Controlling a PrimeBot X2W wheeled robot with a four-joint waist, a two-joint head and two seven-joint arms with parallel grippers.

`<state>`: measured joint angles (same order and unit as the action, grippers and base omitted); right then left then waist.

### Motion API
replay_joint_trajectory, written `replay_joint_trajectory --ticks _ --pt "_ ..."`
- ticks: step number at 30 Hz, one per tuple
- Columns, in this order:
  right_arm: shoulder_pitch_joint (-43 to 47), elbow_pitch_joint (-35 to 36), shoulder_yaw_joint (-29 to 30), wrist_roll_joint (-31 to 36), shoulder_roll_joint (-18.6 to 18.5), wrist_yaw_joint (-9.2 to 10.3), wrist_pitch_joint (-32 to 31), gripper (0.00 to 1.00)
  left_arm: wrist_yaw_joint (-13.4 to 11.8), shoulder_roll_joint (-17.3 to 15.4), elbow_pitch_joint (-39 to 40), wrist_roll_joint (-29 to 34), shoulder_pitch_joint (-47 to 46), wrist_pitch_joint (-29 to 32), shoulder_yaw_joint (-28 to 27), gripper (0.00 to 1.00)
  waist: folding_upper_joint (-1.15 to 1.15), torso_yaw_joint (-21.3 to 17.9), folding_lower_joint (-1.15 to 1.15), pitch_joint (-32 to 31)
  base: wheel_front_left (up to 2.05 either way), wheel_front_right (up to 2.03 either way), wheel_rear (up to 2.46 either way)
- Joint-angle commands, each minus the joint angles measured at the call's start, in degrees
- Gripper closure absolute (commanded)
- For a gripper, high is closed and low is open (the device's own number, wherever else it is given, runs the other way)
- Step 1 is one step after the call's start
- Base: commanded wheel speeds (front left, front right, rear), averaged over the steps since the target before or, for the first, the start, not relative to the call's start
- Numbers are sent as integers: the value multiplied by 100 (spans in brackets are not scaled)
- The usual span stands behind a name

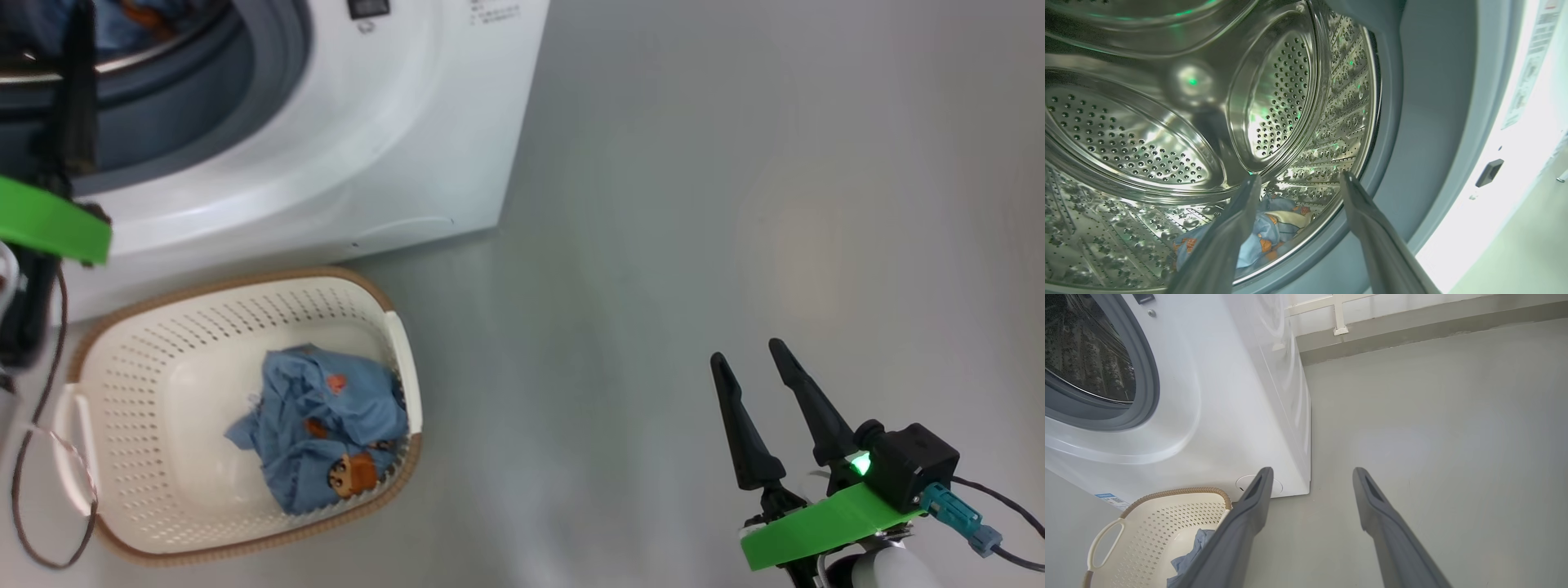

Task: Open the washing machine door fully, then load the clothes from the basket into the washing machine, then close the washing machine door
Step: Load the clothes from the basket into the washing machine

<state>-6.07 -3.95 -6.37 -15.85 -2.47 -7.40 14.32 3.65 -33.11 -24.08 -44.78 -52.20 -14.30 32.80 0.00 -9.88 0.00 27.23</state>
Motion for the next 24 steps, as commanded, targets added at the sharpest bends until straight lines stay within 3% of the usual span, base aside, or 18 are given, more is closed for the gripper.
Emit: replay_joint_trajectory --ticks 1,8,17,24 --pt "30 74 -83 80 -41 -9 68 0 -87 -224 166 50 97 -61 -259 0 0 210 0 -327 0 0 0" --pt "65 -72 61 168 -41 -9 68 0 -231 -34 710 395 972 -68 -796 0 0 409 0 -790 0 0 0" --pt "187 -187 136 245 -41 -9 68 0 -342 439 1392 1010 2308 -69 -1691 0 0 646 0 -1394 0 0 0" --pt "278 -196 155 297 -41 -9 68 0 -255 825 1767 1528 3244 -69 -2299 0 0 780 0 -1699 0 0 0"
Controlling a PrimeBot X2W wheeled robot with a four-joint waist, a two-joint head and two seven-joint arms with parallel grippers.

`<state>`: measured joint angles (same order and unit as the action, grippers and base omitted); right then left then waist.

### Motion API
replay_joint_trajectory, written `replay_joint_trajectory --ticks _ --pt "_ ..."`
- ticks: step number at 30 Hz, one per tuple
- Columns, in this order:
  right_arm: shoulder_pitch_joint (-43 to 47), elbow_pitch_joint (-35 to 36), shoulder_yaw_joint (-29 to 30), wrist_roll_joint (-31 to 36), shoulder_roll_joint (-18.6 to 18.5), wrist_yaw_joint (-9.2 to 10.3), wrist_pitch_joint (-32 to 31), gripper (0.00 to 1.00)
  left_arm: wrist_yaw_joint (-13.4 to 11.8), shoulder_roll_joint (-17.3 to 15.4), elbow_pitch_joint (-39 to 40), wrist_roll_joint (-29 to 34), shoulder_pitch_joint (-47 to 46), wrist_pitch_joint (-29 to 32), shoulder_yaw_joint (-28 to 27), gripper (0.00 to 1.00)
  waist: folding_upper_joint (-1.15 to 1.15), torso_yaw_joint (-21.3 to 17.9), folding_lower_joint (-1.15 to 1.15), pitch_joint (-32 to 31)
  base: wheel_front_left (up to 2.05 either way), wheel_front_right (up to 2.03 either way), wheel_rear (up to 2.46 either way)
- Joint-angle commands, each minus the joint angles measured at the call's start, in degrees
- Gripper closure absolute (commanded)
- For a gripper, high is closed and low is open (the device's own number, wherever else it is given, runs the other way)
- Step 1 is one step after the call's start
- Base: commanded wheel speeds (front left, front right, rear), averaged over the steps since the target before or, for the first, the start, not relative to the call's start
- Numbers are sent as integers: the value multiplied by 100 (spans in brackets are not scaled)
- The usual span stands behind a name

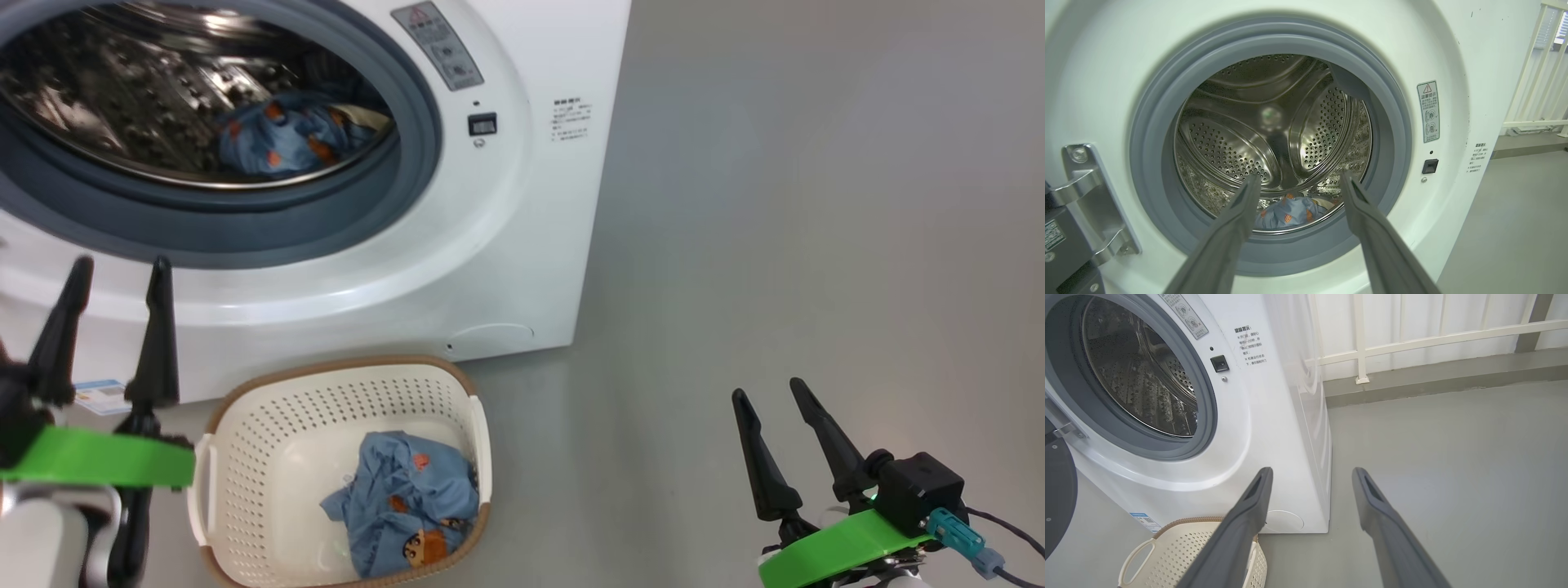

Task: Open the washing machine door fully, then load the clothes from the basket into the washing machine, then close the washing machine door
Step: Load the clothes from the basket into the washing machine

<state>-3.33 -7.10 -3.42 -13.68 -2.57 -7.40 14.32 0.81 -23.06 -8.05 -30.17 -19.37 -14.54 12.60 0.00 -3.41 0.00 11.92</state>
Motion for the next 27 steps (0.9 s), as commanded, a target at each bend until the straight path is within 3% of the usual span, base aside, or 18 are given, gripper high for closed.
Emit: replay_joint_trajectory --ticks 1,13,27 --pt "13 117 -142 91 -31 -9 68 0 50 -126 217 141 82 -45 -374 0 0 143 0 -202 0 0 0" --pt "142 146 -172 182 -31 -9 68 0 416 464 760 1089 1664 -45 -1425 0 0 160 0 -577 0 0 0" --pt "350 211 -126 281 -31 -9 68 0 559 1335 889 1563 2691 -46 -2192 0 0 162 0 -904 0 0 0"
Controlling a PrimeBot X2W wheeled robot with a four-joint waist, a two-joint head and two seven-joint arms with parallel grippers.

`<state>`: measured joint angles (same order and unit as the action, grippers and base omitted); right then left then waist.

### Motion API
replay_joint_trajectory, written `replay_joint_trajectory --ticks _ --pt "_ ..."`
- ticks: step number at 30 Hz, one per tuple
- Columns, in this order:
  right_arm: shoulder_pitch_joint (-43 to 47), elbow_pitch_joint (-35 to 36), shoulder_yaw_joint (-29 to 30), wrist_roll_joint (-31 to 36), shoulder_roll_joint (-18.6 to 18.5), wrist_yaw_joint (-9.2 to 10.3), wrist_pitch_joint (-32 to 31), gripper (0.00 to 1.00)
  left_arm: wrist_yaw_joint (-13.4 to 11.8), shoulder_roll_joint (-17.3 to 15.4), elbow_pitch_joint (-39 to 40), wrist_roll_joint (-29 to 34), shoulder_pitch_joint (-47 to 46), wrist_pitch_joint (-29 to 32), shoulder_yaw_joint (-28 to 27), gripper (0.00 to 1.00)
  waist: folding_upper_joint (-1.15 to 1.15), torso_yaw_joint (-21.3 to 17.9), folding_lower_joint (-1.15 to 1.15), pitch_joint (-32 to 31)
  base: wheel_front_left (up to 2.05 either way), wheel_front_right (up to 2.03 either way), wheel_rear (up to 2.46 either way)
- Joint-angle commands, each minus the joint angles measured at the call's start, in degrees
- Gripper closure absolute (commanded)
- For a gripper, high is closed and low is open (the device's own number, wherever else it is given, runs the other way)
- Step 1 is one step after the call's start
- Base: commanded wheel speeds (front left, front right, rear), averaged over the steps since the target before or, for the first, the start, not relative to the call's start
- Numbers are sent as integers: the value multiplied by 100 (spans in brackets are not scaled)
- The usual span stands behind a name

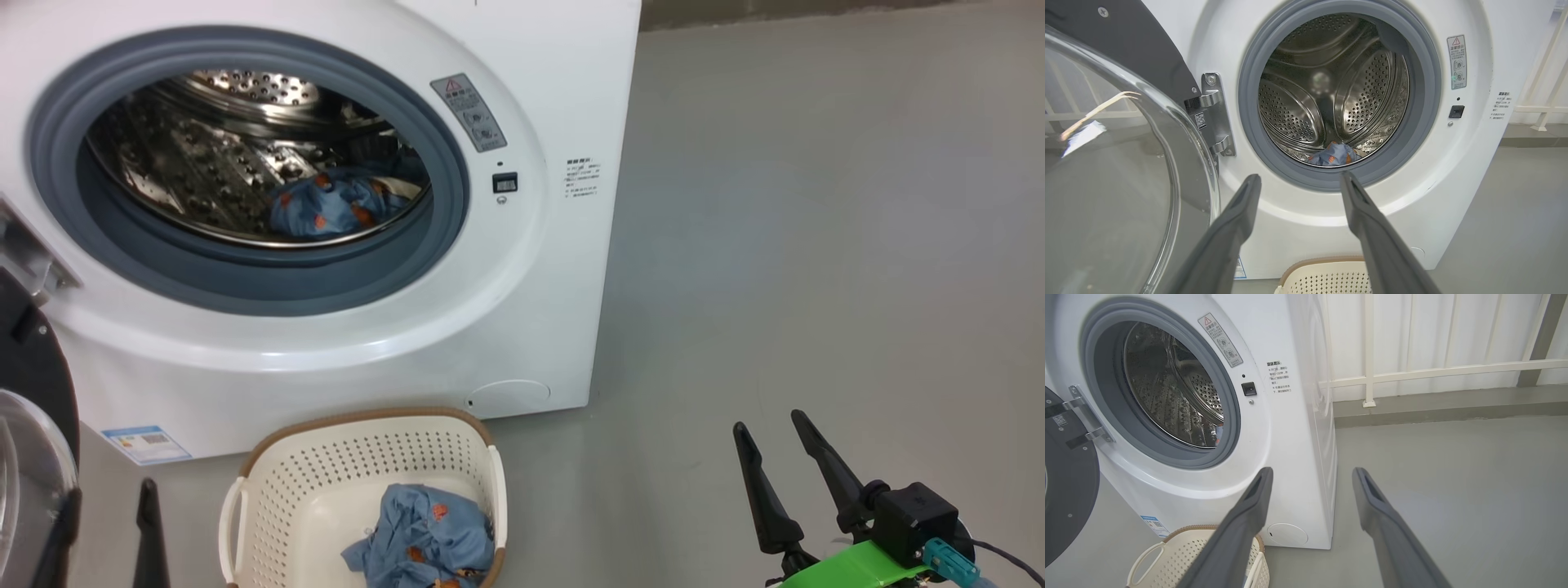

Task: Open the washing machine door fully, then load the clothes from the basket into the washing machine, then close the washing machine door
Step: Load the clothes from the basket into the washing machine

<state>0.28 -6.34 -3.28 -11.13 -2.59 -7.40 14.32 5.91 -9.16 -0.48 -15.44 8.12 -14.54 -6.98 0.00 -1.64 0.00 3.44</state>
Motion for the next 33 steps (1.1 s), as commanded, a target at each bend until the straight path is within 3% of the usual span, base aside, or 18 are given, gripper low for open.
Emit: replay_joint_trajectory --ticks 1,13,33 --pt "-10 135 -140 26 -29 -9 68 0 50 -54 132 90 -58 -46 -235 0 0 -15 0 -56 0 0 0" --pt "85 147 -112 36 -29 -9 68 0 114 382 120 405 433 -46 -517 0 0 -32 0 -239 0 0 0" --pt "55 136 -107 27 -29 -9 68 0 149 544 205 552 623 -46 -712 0 0 -77 0 -258 0 0 0"
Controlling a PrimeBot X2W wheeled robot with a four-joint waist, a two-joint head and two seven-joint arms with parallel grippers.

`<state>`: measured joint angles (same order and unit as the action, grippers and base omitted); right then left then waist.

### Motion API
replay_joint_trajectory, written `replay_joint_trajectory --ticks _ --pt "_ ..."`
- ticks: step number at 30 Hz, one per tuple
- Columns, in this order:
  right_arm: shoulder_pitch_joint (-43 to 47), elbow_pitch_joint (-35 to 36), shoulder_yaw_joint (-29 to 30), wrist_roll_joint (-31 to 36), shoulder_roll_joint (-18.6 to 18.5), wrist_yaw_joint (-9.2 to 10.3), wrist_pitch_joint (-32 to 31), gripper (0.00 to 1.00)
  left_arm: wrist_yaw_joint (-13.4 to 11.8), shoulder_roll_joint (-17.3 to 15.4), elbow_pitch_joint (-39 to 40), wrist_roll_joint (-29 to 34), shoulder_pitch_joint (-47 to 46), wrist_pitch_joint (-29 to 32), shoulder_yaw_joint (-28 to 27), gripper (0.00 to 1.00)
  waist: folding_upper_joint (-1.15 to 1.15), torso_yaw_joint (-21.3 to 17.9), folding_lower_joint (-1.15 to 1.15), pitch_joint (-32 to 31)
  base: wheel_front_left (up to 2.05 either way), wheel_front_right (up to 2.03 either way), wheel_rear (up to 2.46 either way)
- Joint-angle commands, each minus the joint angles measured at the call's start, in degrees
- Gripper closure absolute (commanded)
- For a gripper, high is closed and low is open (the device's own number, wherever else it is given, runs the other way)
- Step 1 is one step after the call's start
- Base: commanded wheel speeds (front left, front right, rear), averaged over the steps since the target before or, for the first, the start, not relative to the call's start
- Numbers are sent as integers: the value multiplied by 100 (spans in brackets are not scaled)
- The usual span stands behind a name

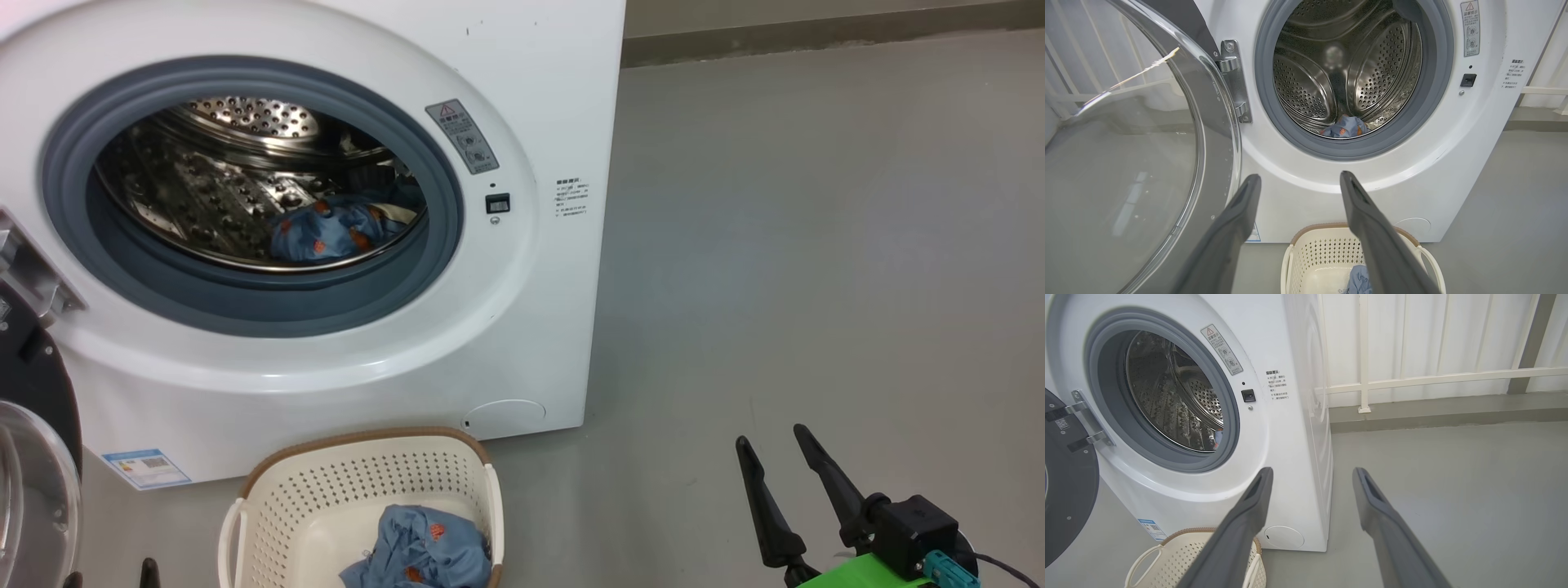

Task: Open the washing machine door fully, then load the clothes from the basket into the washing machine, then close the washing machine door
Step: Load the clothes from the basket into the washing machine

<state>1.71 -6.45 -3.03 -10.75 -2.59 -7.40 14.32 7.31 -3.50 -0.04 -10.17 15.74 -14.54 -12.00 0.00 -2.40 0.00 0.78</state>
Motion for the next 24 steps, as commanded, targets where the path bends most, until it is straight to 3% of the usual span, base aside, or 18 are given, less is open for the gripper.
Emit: replay_joint_trajectory --ticks 1,12,24 --pt "-88 155 -126 -13 -29 -9 68 0 9 -17 169 25 -146 -46 -205 0 0 -2 0 20 0 0 0" --pt "-116 275 -74 -121 -29 -9 68 0 16 -14 78 -135 -202 -46 -46 0 0 -54 0 323 0 0 0" --pt "-215 558 -131 -164 -29 -9 68 0 17 -456 -204 -766 -590 -46 341 0 0 -183 0 1142 0 0 0"
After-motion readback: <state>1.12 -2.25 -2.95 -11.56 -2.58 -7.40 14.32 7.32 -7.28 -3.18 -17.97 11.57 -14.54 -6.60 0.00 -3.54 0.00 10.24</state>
